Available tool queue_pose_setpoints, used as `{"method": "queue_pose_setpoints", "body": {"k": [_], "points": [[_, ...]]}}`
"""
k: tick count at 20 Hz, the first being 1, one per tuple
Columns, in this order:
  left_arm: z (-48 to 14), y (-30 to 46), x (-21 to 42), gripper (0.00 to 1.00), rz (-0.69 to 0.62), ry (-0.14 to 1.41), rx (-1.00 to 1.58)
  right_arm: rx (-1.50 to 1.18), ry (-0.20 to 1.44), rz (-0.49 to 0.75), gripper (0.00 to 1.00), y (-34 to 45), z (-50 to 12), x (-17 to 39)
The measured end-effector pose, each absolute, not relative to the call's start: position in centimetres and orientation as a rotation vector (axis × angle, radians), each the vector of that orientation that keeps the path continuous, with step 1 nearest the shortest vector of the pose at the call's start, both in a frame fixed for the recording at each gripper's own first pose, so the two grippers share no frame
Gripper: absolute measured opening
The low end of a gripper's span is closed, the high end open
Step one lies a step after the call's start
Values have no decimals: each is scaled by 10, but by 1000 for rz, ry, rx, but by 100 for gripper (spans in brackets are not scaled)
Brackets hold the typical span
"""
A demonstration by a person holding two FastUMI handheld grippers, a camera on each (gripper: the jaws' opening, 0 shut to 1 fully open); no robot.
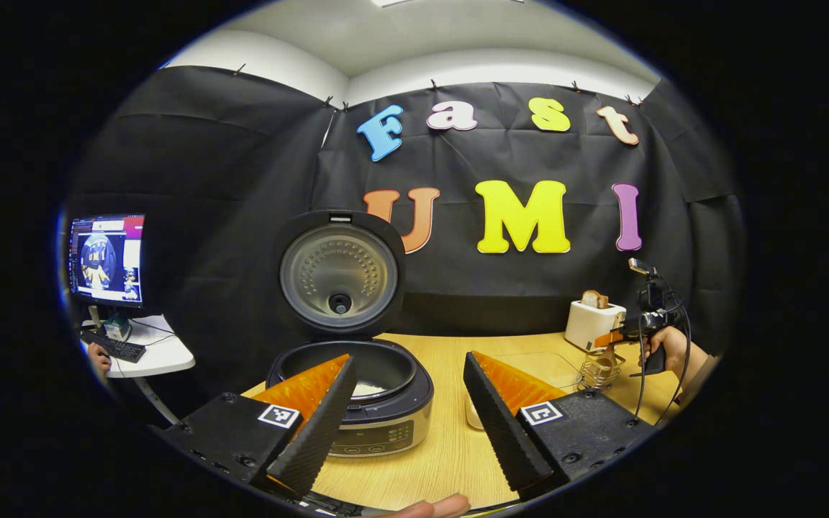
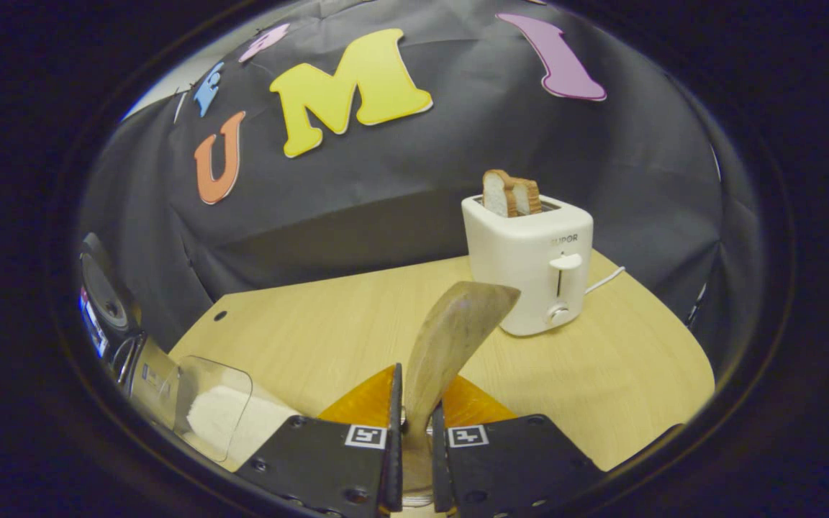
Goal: Close the left gripper, press the button to open the rice cooker; take a wooden spoon from the chopstick holder with the right hand, scoop a spoonful of rice and pour it into the rice cooker, then put the wooden spoon back into the chopstick holder.
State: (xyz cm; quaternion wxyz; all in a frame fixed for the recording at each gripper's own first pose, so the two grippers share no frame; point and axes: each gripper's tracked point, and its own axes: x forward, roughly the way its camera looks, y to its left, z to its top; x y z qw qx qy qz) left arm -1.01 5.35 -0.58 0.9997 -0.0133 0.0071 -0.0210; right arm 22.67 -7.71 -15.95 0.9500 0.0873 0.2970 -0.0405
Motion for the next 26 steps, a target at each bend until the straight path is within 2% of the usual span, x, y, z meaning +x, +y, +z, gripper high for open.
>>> {"method": "queue_pose_setpoints", "body": {"k": [1,3,14,21,26], "points": [[-5,52,-11,95,-46,14,-27,174,600,-74,16,-73,-153,221],[-5,52,-12,95,-47,12,-26,146,593,-76,9,-68,-147,213],[-3,68,-13,96,-29,14,-57,-34,419,-81,9,-36,-57,198],[3,74,-18,95,-41,-2,-61,-126,345,60,9,66,-16,189],[1,68,-20,95,-58,7,-39,-173,353,83,9,129,-44,199]]}}
